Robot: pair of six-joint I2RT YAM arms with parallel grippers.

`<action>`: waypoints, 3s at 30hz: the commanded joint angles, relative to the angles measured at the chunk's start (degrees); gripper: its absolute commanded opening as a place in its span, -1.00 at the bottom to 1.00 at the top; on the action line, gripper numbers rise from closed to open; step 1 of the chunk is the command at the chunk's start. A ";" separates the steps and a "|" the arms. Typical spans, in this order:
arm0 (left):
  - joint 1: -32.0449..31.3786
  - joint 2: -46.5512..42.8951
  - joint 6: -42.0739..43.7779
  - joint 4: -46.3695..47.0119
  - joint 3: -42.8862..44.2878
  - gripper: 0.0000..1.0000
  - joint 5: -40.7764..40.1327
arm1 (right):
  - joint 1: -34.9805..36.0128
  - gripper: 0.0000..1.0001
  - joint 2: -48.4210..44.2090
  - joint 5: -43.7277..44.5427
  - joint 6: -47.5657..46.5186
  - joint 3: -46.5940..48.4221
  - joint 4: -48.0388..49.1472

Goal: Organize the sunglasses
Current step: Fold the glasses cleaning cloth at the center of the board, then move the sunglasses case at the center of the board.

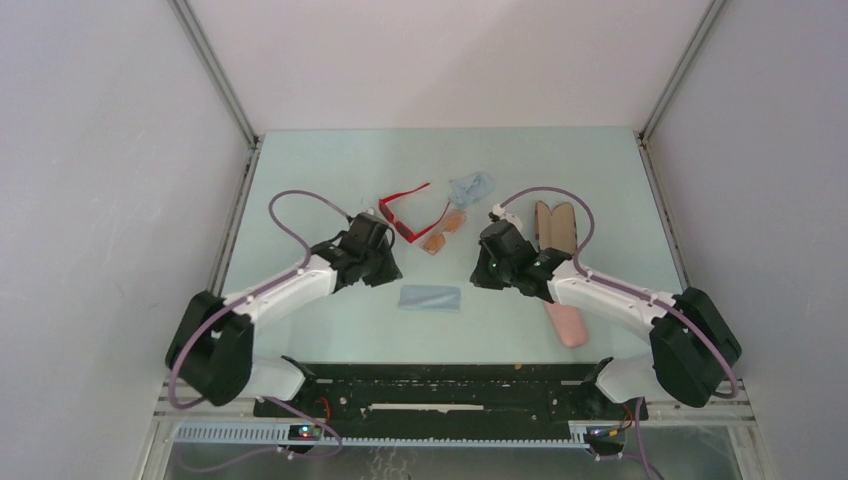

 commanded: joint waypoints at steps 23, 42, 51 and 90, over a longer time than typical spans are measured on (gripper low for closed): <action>-0.09 -15.12 1.44 -6.30 -7.02 -0.34 -3.27 | -31.01 0.00 -2.48 -2.04 -10.94 4.14 -1.53; -0.27 -13.96 1.87 -7.00 -5.90 -0.34 -1.78 | -35.74 -0.27 20.95 -13.47 -15.29 19.18 1.91; -0.43 -14.00 1.43 -5.92 -6.49 -0.35 -1.11 | -28.36 -1.00 19.23 -13.16 -18.25 19.16 -2.46; -3.52 -8.58 -0.23 -2.78 -6.21 -0.14 1.65 | -5.27 -0.14 -3.90 -10.00 -6.45 2.48 -1.56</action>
